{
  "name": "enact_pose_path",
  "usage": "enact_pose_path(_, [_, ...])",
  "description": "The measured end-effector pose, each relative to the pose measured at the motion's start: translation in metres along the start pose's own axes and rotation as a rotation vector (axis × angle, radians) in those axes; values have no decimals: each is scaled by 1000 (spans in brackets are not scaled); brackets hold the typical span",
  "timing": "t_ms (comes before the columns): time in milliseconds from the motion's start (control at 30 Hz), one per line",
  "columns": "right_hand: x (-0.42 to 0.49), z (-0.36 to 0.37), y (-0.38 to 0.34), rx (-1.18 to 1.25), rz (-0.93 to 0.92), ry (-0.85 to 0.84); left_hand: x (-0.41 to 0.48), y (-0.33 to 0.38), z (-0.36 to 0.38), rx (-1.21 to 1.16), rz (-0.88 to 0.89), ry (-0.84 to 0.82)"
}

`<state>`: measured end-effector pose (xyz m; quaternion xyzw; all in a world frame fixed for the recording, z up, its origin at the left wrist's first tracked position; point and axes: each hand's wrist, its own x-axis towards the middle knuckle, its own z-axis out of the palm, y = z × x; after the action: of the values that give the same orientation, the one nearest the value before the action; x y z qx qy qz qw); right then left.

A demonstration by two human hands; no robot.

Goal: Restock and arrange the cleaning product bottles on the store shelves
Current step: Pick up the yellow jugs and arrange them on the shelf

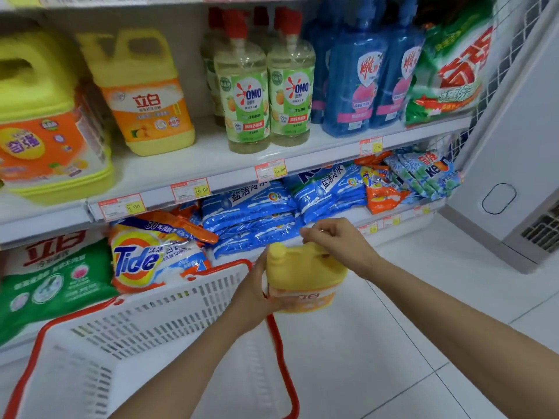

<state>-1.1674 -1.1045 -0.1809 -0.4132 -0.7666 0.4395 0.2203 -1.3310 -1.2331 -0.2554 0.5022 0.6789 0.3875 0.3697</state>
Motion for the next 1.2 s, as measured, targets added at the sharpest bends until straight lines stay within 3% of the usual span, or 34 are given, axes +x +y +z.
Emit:
enact_pose_path(200, [14, 3, -63, 117, -94, 11, -3, 42, -45, -346, 153, 237])
enact_pose_path(300, [21, 4, -91, 160, -162, 38, -2, 69, -74, -279, 226, 198])
enact_pose_path(433, [25, 6, -120, 213, -208, -4, -11, 62, -105, -158, 198, 133])
enact_pose_path(667, [36, 10, -161, 91, -329, -159, -28, 69, -133, -230, 194, 349])
enact_pose_path(833, [47, 15, -168, 57, -477, -128, -33, 67, -158, -228, 190, 477])
enact_pose_path(967, [52, 37, -153, 90, -399, -329, -35, 73, -182, -234, 236, 561])
enact_pose_path(1200, [85, 67, -189, 195, -579, 0, -20, 95, -229, -109, 365, 656])
